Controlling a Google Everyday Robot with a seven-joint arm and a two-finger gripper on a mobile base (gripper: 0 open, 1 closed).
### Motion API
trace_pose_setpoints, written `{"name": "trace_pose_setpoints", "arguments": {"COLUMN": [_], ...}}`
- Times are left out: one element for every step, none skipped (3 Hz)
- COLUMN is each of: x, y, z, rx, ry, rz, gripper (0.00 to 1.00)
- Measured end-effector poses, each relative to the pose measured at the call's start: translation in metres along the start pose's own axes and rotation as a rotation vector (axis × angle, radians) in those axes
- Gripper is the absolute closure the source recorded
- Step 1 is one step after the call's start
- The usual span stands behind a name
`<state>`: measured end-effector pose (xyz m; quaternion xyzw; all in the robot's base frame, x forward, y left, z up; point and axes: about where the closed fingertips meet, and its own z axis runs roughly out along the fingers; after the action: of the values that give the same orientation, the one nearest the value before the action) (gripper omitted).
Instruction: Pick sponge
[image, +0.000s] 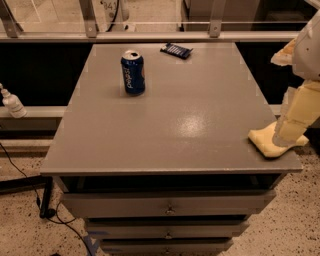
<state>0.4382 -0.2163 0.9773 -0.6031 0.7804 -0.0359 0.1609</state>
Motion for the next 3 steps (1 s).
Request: {"name": "trace_pose_setpoints", "arguments": {"x": [0.0,0.006,0.02], "y": [0.0,0.003,-0.001], "z": [0.0,0.014,0.031], "rx": [0.003,-0.01,-0.022], "ry": [-0.001,-0.016,-0.053], "rz": [-0.001,-0.002,-0.005], "gripper": [0.0,0.0,0.0]}}
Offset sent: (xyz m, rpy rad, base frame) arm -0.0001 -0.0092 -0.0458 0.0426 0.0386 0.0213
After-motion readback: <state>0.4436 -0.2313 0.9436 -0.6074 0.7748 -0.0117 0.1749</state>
